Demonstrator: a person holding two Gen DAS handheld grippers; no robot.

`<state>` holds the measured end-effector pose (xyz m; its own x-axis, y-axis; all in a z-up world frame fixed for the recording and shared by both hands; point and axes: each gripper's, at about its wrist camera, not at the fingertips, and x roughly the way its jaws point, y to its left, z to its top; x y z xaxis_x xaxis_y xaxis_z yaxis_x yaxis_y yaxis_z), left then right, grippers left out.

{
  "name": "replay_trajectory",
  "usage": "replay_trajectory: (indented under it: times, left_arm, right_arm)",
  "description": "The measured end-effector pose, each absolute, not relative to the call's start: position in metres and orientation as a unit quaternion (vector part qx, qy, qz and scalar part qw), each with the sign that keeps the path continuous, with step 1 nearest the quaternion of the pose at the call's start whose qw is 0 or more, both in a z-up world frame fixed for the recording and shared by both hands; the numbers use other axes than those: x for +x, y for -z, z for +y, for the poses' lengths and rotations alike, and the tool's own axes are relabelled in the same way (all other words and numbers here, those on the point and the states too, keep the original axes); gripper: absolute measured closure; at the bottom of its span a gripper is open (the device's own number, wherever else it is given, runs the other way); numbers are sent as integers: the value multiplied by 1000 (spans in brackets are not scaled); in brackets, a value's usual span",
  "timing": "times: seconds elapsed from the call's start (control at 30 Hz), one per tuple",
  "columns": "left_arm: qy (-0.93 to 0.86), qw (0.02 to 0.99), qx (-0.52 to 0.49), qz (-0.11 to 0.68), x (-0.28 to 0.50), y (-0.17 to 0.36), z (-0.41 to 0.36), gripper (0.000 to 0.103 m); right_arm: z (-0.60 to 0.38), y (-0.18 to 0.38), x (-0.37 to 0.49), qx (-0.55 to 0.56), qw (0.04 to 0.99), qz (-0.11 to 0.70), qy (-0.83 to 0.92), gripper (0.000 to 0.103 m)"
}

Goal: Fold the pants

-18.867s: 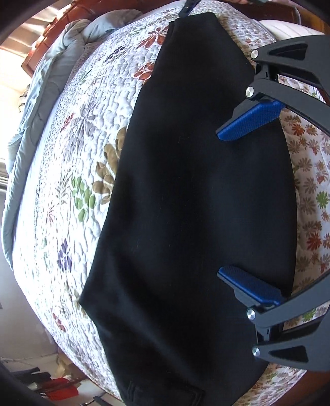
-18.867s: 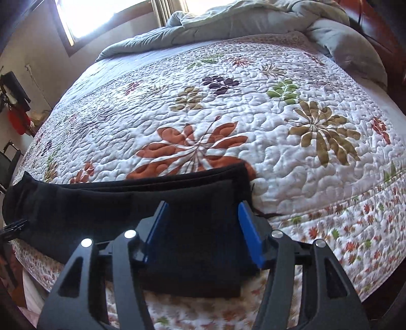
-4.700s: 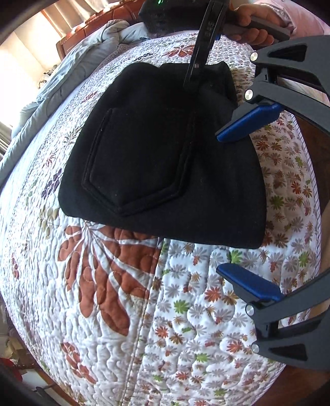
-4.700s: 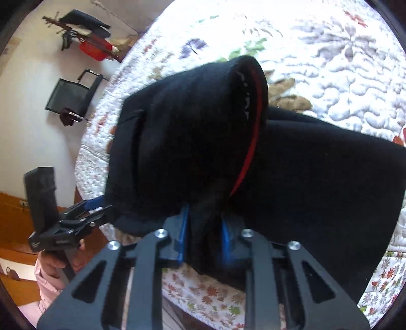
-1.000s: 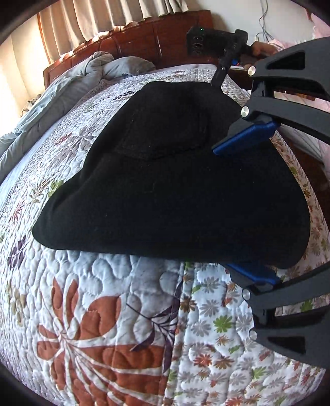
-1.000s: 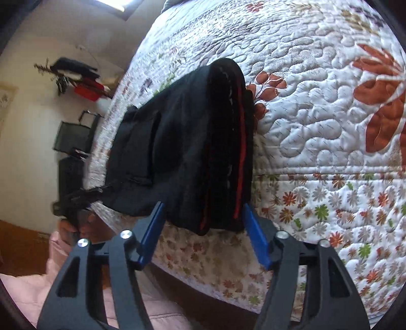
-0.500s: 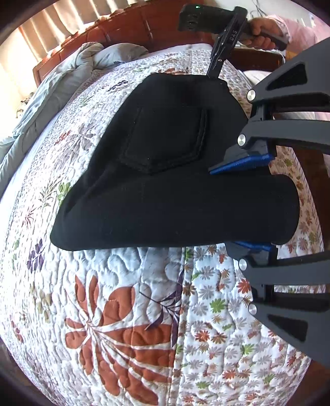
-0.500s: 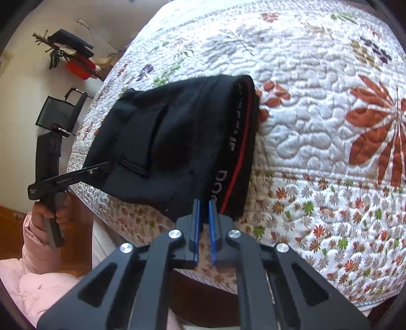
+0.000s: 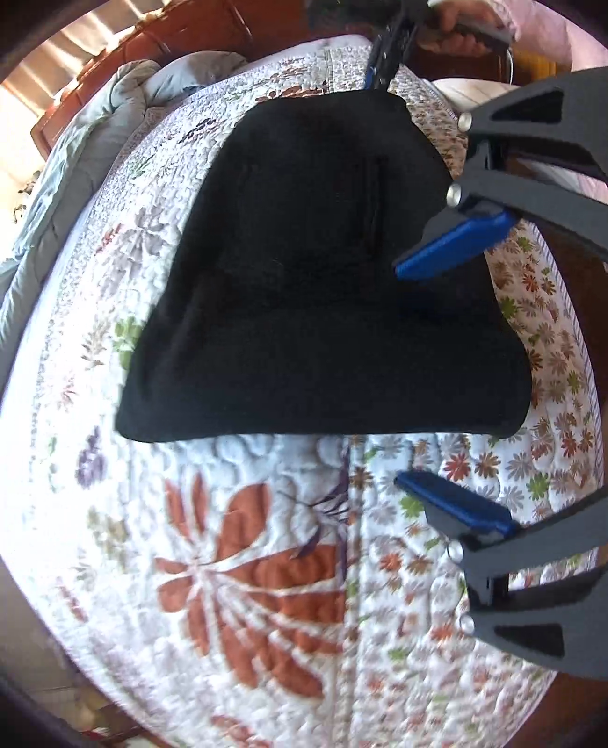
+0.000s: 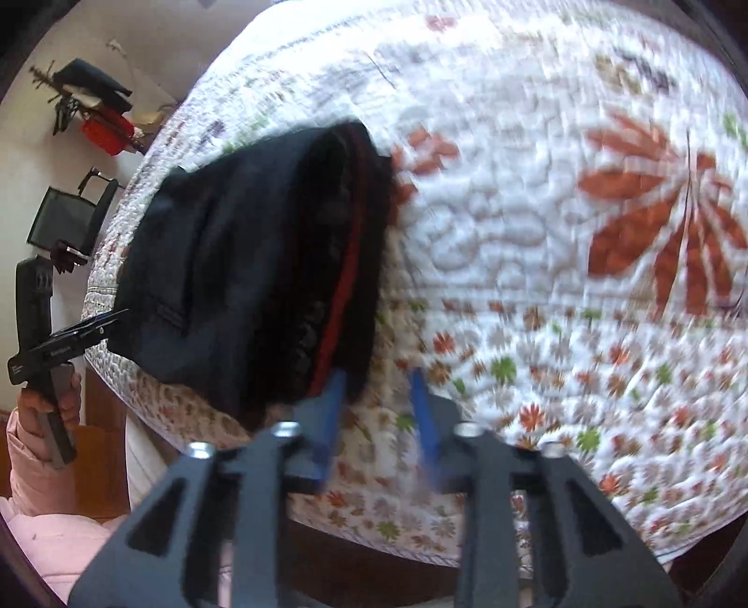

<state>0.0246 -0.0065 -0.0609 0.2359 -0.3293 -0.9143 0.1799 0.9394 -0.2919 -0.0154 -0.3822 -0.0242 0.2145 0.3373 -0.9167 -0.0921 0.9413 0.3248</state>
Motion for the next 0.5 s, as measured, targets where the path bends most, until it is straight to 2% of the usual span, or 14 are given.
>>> replay_trajectory:
  times: [0.07, 0.1, 0.13, 0.27, 0.37, 0.43, 0.5]
  left_arm:
    - [169, 784, -67, 594, 25, 54, -10, 11]
    - [171, 783, -68, 594, 26, 53, -12, 11]
    - [171, 782, -68, 595, 28, 52, -14, 11]
    - [161, 781, -77, 599, 39, 50, -24, 10]
    - [153, 780, -86, 601, 44, 51, -19, 10]
    - [155, 781, -93, 598, 45, 48, -18, 10]
    - [159, 785, -94, 592, 45, 44, -18, 10]
  right_arm:
    - [-374, 15, -11, 83, 779, 606, -137, 58]
    - [-370, 8, -8, 74, 784, 602, -132, 48]
    - [-368, 3, -6, 72, 787, 599, -131, 45]
    - [-361, -10, 6, 62, 797, 589, -113, 44]
    - [-365, -20, 8, 85, 804, 578, -111, 35]
    - [-363, -28, 9, 90, 809, 570, -113, 34]
    - [-356, -35, 11, 84, 814, 564, -115, 23]
